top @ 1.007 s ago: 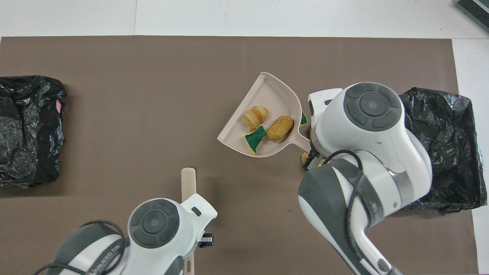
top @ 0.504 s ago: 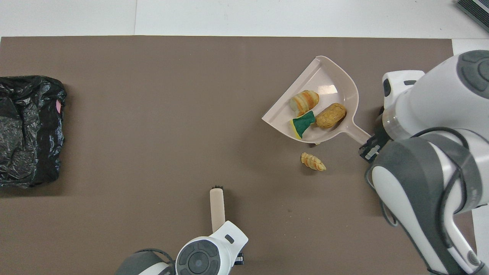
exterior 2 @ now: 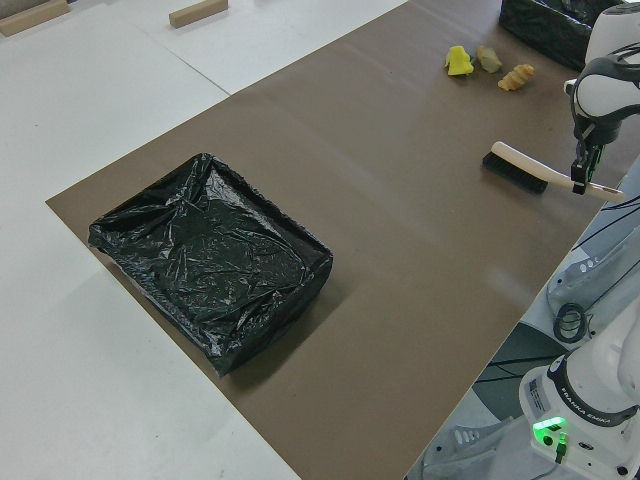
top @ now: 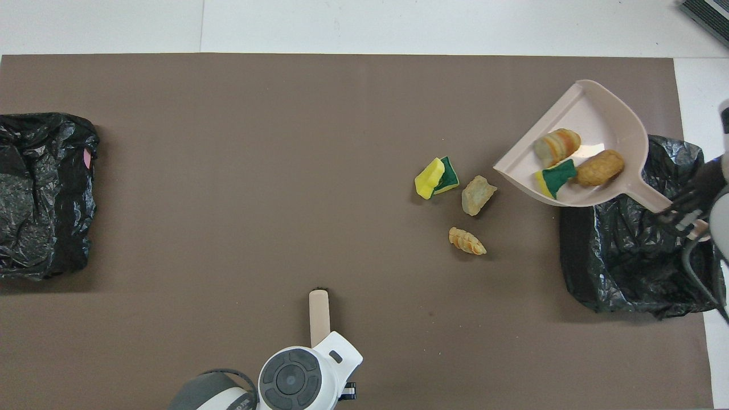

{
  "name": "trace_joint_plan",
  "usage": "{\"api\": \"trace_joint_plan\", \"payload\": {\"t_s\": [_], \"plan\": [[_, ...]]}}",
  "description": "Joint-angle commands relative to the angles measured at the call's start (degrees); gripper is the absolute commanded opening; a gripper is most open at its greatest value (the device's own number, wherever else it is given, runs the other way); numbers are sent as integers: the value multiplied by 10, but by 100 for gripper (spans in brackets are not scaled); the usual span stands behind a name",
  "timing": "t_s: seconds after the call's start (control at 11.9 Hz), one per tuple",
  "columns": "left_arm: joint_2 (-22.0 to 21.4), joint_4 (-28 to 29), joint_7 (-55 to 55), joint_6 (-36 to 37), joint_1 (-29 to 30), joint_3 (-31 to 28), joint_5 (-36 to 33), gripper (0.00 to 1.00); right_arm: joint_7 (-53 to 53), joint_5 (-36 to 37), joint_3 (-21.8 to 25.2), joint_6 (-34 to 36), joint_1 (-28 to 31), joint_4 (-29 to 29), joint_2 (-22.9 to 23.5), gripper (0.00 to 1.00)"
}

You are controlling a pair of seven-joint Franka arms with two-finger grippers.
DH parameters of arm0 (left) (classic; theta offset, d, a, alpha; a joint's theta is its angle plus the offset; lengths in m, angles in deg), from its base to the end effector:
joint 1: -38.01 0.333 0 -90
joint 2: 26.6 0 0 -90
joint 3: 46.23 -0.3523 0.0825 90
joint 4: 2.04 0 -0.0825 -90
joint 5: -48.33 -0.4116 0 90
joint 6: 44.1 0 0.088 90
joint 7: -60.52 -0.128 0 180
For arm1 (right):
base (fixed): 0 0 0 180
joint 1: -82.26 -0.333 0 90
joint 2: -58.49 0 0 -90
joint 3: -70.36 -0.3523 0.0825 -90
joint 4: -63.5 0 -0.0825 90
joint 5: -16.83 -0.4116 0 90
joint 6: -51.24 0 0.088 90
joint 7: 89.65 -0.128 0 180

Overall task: Sweep and dump trash in bin
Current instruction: 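Tilt the dustpan over the black bin with the right gripper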

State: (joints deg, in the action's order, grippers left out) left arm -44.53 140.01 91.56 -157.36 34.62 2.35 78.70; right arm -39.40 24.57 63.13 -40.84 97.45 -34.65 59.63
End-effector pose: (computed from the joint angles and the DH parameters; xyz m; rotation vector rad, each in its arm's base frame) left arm 0.2380 -0.3612 0.3442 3.0916 -0.0459 -0.5192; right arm 0.5724 -0.0976 0.5617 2.8610 1.1289 -0.2681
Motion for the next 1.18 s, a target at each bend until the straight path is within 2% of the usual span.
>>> {"api": "trace_joint_plan", "payload": {"t_s": [0.0,0.08,0.34,0.42,0.59,0.67,0.84,0.92,1.01,1.09], "plan": [[-11,13,-20,7,-1,1,12,0,89,67,-6,1,70,-6,-13,0],[-11,15,-16,5,-1,2,12,0,119,95,-6,1,90,-12,-17,0],[-10,15,-20,2,-6,1,12,16,180,196,-6,-48,129,-78,-41,0],[-9,16,-28,1,-10,0,12,19,214,232,-6,-49,130,-80,-41,0],[-9,16,-51,2,-10,-1,12,27,237,315,-8,-49,113,-103,-41,0],[-8,16,-52,1,-10,-1,12,34,241,366,-8,-49,83,-115,-41,0],[-1,16,-90,2,-7,-2,12,41,242,411,-8,-50,69,-121,-36,0],[0,16,-98,1,-4,-2,12,52,235,435,-8,-49,50,-117,-27,0],[2,16,-101,1,-3,-2,12,52,232,456,-8,-48,45,-110,-23,0],[8,15,-100,-2,-3,-2,12,62,232,474,-8,-43,35,-103,-18,0]]}}
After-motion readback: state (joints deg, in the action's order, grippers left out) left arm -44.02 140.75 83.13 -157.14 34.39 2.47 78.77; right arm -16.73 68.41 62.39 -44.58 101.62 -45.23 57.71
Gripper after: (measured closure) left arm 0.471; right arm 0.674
